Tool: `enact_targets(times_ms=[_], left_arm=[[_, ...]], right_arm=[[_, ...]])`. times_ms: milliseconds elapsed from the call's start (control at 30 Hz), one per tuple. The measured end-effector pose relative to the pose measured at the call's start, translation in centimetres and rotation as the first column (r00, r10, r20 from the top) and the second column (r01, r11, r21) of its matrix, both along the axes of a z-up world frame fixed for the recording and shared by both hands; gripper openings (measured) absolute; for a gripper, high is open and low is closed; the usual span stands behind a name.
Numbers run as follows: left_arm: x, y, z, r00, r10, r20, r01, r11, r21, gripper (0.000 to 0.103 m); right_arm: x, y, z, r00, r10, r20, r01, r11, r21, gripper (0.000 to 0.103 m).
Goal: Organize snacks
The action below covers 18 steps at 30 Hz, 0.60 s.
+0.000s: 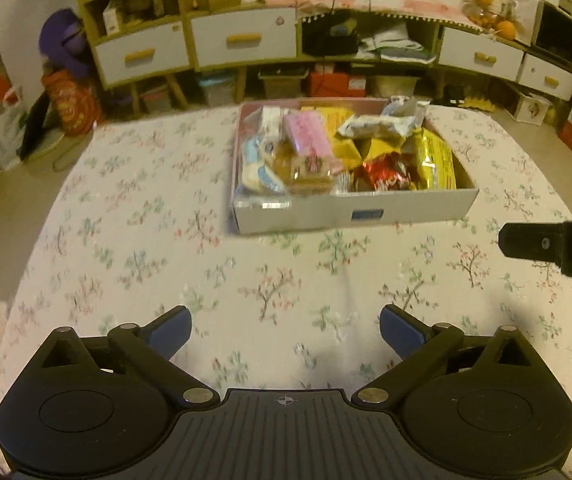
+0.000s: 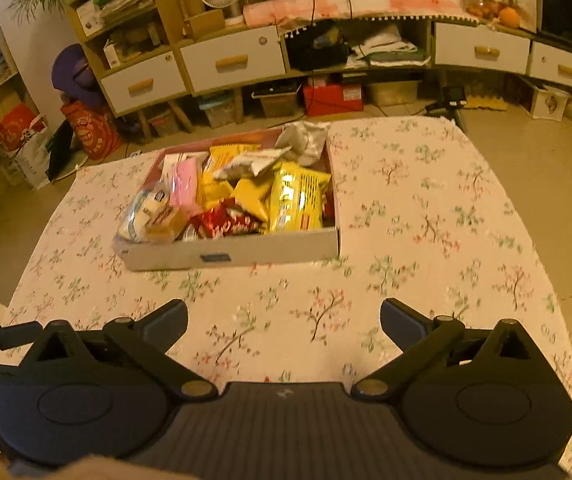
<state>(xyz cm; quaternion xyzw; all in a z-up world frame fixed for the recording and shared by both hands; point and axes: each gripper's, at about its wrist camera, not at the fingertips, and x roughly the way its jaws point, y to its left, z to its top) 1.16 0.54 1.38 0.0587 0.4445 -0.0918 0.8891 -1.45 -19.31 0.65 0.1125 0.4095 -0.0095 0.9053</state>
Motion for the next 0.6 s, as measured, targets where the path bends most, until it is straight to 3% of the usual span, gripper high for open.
enact_targets(times_ms=[200, 600], left_arm=[[-0.4, 0.5, 0.0, 1.000, 0.025, -0.017, -0.026, 0.999, -0.044, 0.101], [-0.2, 0.1, -0.1, 0.998, 0.056, 0.021, -0.055, 0.998, -0.025, 0.101]], right_arm=[[-0.3, 1.0, -0.7, 1.000, -0.010, 0.015, 0.012, 0.990, -0.139, 0.103], [-0.3, 1.7, -1.2, 1.000, 0.021, 0.008, -0.019, 0.982, -0.188, 0.103]])
